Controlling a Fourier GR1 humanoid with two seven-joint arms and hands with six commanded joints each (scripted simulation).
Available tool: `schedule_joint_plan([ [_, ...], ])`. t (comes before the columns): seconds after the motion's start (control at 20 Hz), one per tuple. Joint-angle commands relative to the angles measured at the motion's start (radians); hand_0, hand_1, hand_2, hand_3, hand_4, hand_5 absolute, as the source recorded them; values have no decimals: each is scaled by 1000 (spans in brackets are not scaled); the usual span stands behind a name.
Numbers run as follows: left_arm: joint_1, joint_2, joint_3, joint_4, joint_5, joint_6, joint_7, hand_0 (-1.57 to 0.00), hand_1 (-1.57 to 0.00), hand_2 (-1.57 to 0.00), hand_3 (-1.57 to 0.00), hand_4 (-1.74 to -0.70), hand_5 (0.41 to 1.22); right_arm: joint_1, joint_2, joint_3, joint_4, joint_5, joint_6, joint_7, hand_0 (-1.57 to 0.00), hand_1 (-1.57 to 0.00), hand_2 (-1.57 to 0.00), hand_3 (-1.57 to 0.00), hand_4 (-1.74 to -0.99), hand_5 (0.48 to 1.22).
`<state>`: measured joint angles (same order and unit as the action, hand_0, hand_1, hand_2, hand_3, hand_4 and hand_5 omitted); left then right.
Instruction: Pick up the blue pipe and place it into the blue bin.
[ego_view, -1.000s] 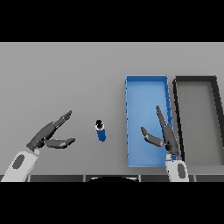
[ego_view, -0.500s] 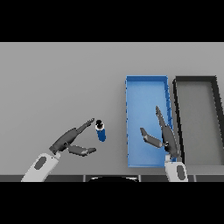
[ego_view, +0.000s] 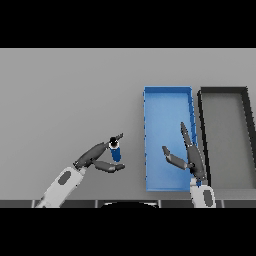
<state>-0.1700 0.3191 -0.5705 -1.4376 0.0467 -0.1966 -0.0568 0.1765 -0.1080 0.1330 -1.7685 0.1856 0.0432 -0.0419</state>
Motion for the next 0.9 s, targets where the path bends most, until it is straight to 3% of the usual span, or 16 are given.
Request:
schedule_joint_plan([
  [0.0, 0, -20, 0, 10, 19, -13, -20, 1, 1, 1, 1, -1153, 479, -5, -5, -7, 7, -1, 0, -4, 1, 1, 1, 1, -1202, 606],
  [0.2, -23, -79, 11, 43, 49, -9, -53, 1, -2, -39, -6, -1240, 558, -1, -7, -13, 13, -20, 11, -8, 1, 1, 1, 1, -1204, 605],
  [0.25, -34, -95, 19, 57, 55, -1, -49, 1, -40, -110, -43, -1267, 585, -1, -15, -15, 8, -14, 10, -13, 1, 1, 1, 1, -1196, 603],
  [0.35, -18, -112, 12, 58, 47, 16, -57, -100, -265, -357, -215, -1317, 651, 17, -8, -6, -22, -19, 13, -16, 1, 1, 1, 1, -1198, 605],
  [0.45, -17, -133, 23, 67, 77, 14, -41, -504, -677, -733, -703, -1416, 856, 11, -12, -10, -13, -23, 17, -1, 1, 1, 1, 1, -1196, 604],
  [0.55, -4, -149, -7, 58, 46, 23, -66, -888, -999, -1035, -1009, -1526, 988, 4, -10, -13, 1, -26, 16, 4, 1, 1, 1, 1, -1195, 604],
  [0.7, -8, -150, -27, 69, 34, 29, -116, -1221, -1278, -1296, -1225, -1626, 1101, -11, -10, -14, 2, -24, 14, 11, 1, 1, 1, 1, -1195, 603],
  [0.75, 2, -147, -34, 66, 25, 36, -151, -1291, -1337, -1351, -1272, -1647, 1125, -3, -5, -9, 2, -18, 11, -6, 1, 1, 1, 1, -1191, 602],
  [0.85, -2, -146, -30, 64, 21, 49, -148, -1392, -1421, -1430, -1351, -1680, 1160, -10, -5, -12, 5, -26, 13, -7, 1, 1, 1, 1, -1192, 602],
])
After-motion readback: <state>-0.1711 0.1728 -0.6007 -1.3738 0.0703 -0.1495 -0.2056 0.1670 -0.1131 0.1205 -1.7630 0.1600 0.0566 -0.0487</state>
